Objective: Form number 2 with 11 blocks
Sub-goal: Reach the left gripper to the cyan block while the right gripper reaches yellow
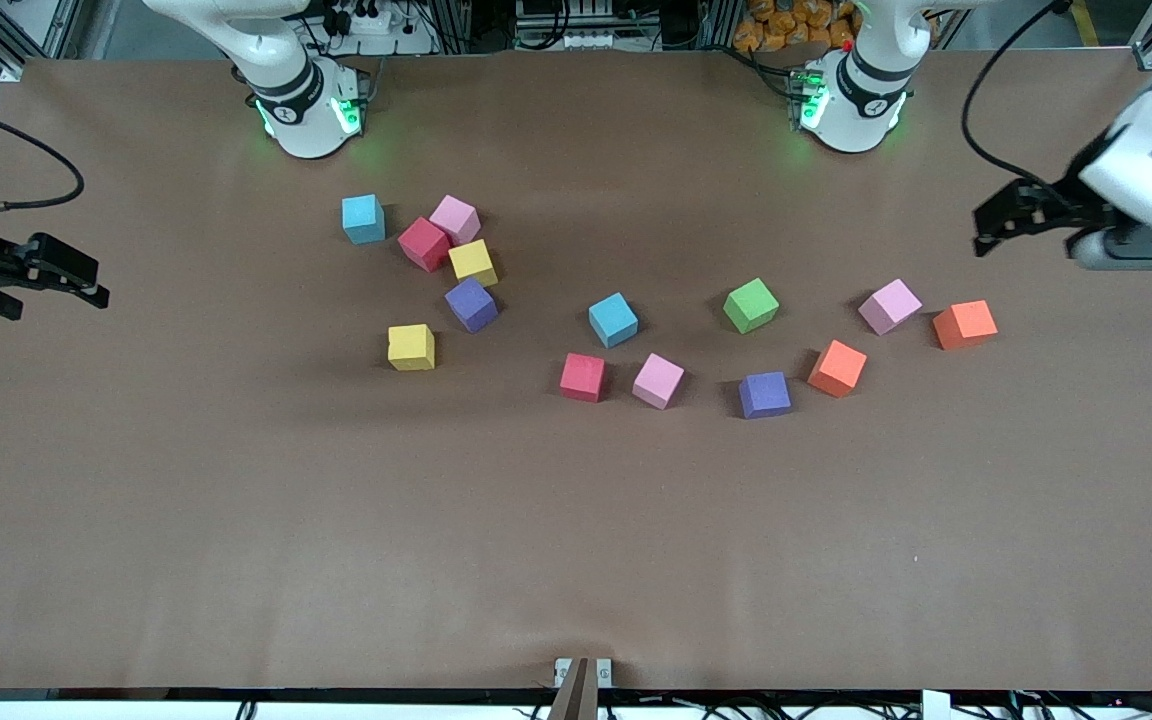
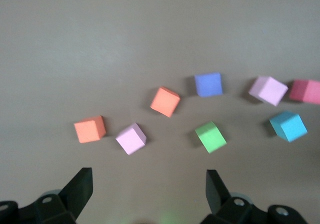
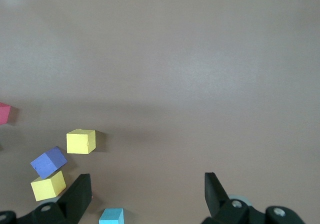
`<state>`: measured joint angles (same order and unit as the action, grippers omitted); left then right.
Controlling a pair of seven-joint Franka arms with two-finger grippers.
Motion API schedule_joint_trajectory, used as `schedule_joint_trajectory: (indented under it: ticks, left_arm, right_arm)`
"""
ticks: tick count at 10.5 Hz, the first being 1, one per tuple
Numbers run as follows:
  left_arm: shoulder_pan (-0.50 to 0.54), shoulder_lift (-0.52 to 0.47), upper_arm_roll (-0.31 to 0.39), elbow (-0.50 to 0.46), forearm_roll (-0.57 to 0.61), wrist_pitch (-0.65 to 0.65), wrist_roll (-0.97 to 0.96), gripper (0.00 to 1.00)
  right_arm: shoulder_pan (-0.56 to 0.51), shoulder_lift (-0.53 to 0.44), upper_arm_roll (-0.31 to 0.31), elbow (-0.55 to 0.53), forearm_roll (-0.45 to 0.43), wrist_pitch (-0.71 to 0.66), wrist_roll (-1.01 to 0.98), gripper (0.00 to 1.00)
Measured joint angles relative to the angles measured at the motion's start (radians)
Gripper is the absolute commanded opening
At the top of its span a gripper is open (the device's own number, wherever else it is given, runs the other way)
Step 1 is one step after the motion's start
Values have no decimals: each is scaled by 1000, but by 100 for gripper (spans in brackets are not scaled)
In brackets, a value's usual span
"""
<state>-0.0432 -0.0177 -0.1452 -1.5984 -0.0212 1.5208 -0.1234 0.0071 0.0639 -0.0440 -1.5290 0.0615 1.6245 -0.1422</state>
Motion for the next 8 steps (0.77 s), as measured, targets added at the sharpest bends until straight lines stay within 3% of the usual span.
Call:
schedule_joint_trajectory:
  ticks: [2, 4, 8]
  left_arm:
    - [-22, 8, -53, -69, -22, 6, -18, 100]
    - [-41, 36, -75, -181, -95, 112, -58, 100]
    - [-209, 155, -92, -246, -107, 294, -432, 100]
  right_arm:
    - [0, 0, 0, 1, 0, 0, 0, 100]
    - [0, 0, 1, 1, 0, -1, 0, 100]
    - [9, 4, 12, -5, 1, -12, 0, 100]
